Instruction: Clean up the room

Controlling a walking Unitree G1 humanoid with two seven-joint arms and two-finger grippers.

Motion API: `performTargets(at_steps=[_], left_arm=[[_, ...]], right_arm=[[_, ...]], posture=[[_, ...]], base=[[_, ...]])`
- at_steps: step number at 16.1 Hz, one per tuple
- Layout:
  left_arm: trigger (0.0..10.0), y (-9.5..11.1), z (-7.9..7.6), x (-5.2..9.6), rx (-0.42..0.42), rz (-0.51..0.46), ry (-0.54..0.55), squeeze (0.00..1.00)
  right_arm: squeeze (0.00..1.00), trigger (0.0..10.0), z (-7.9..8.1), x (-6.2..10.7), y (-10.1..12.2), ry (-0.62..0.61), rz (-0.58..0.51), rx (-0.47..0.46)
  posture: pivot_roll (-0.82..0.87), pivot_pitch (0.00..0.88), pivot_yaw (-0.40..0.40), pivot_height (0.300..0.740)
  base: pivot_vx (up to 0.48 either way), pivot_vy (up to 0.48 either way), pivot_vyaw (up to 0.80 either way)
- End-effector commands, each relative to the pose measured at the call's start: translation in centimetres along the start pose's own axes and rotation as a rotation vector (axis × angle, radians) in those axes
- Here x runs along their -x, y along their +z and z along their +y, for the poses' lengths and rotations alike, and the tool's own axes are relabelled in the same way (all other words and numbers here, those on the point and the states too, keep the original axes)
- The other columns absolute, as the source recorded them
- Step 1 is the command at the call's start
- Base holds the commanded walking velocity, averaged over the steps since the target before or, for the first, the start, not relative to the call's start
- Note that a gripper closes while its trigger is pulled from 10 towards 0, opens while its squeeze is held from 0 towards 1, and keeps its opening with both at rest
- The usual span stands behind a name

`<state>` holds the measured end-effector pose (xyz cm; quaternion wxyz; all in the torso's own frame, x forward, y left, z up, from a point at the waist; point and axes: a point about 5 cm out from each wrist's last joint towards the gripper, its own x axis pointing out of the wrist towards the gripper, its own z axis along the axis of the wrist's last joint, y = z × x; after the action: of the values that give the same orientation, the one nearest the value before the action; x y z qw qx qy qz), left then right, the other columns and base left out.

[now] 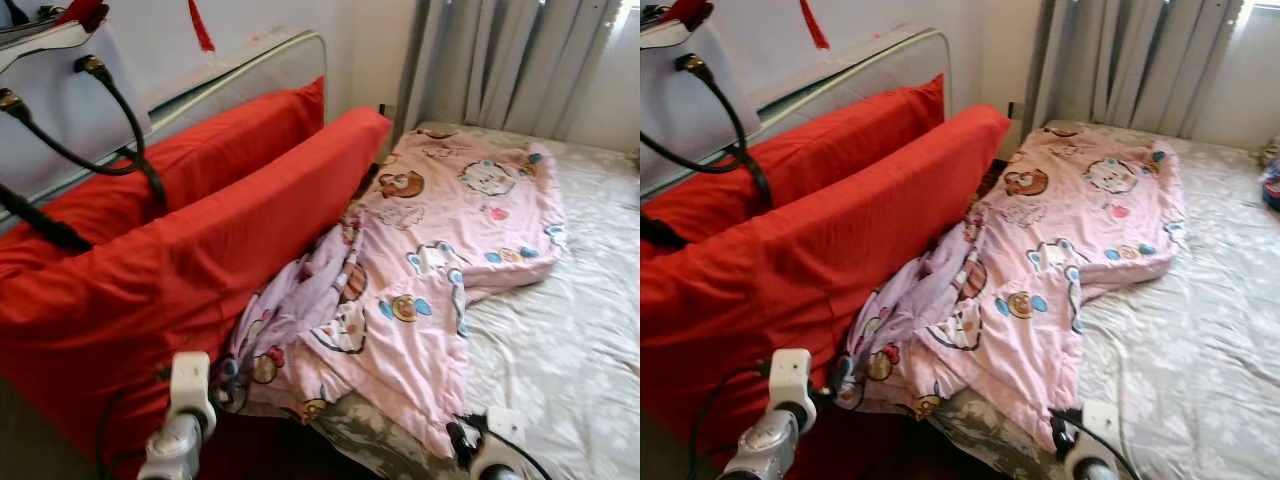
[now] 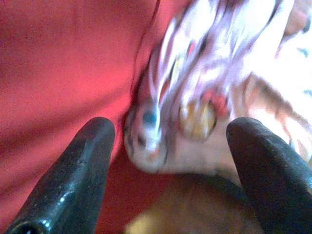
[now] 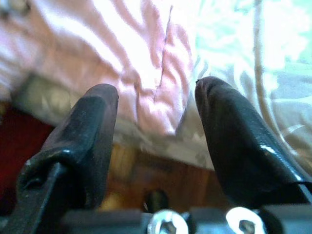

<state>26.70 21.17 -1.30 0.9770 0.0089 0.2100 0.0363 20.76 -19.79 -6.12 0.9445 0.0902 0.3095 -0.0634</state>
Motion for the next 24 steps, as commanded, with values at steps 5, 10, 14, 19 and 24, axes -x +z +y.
performTargets(at_steps=[5, 10, 14, 19, 24], left_arm=[[10.0, -0.1, 0.9, 1.3, 0.011, -0.133, 0.016, 0.00], [10.0, 0.2, 0.8, 1.5, 0.020, -0.168, 0.022, 0.00], [10.0, 0.9, 0.2, 1.2, 0.018, -0.187, -0.002, 0.00], [10.0, 1.1, 0.2, 1.0, 0.020, -0.186, -0.003, 0.00], [10.0, 0.8, 0.1, 1.1, 0.009, -0.171, -0.003, 0.00]], right_arm=[[0.00, 10.0, 1.0, -0.3, 3.5, 0.051, -0.239, 0.052], [0.00, 10.0, 0.4, -0.1, 4.8, 0.040, -0.338, 0.090], [0.00, 10.0, 0.4, -0.1, 4.9, 0.028, -0.338, 0.111], [0.00, 10.0, 1.0, -0.3, 4.4, 0.046, -0.289, 0.165], [0.00, 10.0, 1.3, -0.2, 4.5, 0.064, -0.308, 0.142]], posture=[[-0.04, 0.000, 0.033, 0.740], [-0.05, 0.000, 0.023, 0.740], [-0.04, 0.000, 0.023, 0.740], [-0.04, 0.000, 0.023, 0.706], [-0.03, 0.000, 0.021, 0.701]], base=[[0.000, 0.000, 0.00], [0.000, 0.000, 0.00], [0.000, 0.000, 0.00], [0.000, 0.000, 0.00], [0.000, 0.000, 0.00]])
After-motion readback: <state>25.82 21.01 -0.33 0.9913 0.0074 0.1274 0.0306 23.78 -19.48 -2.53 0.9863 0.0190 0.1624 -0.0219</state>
